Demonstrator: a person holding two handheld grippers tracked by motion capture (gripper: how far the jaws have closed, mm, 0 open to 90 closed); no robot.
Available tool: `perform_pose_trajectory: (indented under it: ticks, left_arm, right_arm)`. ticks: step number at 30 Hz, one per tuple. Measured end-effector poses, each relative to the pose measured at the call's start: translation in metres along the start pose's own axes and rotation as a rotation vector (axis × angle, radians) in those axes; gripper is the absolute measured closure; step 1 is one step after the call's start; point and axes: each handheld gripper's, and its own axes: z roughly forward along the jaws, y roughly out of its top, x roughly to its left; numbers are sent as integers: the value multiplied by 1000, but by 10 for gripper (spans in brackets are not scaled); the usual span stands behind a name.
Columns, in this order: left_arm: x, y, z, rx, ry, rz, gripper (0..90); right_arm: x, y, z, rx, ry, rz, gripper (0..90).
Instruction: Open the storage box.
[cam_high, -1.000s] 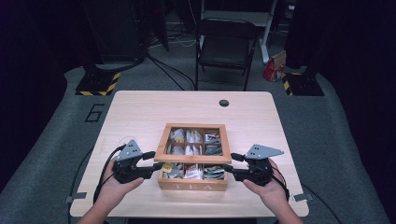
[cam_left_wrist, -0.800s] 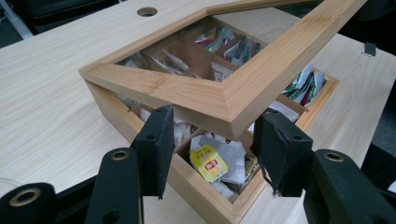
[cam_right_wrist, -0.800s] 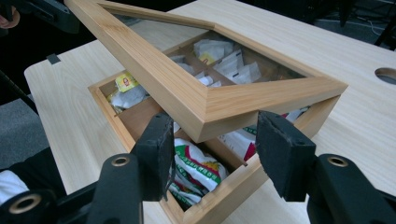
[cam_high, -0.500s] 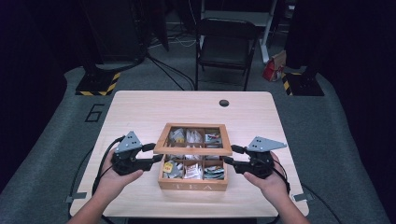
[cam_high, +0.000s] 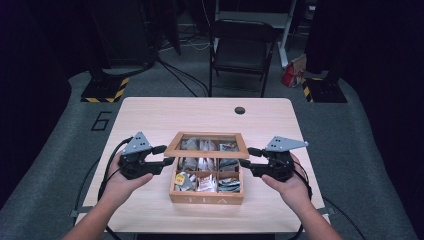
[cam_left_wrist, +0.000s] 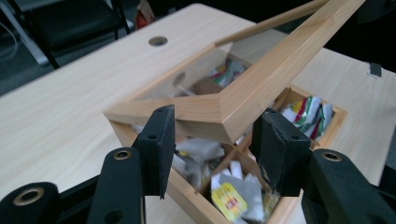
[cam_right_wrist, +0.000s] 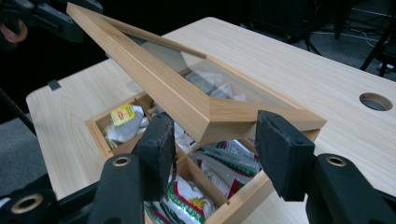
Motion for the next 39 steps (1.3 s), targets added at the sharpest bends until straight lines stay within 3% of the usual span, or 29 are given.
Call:
perform_pose_trajectory:
  ticks: [3, 9, 14, 23, 29, 39]
  left_arm:
    - [3, 0, 3, -8, 12, 6, 502]
    - [18, 1, 20, 1, 28, -53, 509]
    - [24, 6, 26, -5, 40, -72, 545]
    - [26, 10, 27, 12, 48, -53, 562]
    - [29, 17, 28, 17, 59, -57, 570]
    - [37, 25, 30, 9, 51, -78, 573]
  right_arm:
    - [-4, 4, 0, -7, 7, 9, 489]
    - [-10, 17, 0, -14, 4, 15, 504]
    - [-11, 21, 0, -8, 0, 12, 506]
    - [-15, 24, 1, -14, 0, 5, 513]
    - [-19, 26, 10, -33, -30, -12, 479]
    - [-34, 30, 19, -24, -57, 6, 482]
